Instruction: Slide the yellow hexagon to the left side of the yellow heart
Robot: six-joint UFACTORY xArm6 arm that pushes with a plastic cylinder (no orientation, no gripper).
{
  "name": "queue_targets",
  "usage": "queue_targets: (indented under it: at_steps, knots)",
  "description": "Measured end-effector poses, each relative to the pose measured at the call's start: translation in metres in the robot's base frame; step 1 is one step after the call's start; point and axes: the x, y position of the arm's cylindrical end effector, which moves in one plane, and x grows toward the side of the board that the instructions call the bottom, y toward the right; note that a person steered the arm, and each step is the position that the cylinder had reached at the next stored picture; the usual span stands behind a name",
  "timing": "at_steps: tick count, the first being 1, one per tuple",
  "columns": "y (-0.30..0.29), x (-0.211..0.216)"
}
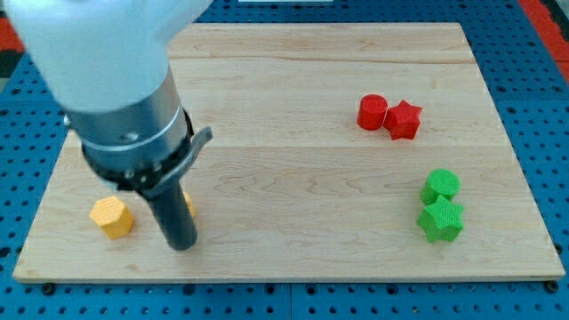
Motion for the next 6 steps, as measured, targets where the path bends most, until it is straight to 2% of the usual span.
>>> queue_targets:
  at_steps: [1,2,3,4,5,6]
  knots:
    - [-0.048,0.016]
    - [-0.122,0.014]
    - [-0.146,-0.027]
    - [-0.112,-0.048]
    - [-0.092,-0.041]
    - [-0.127,-0.029]
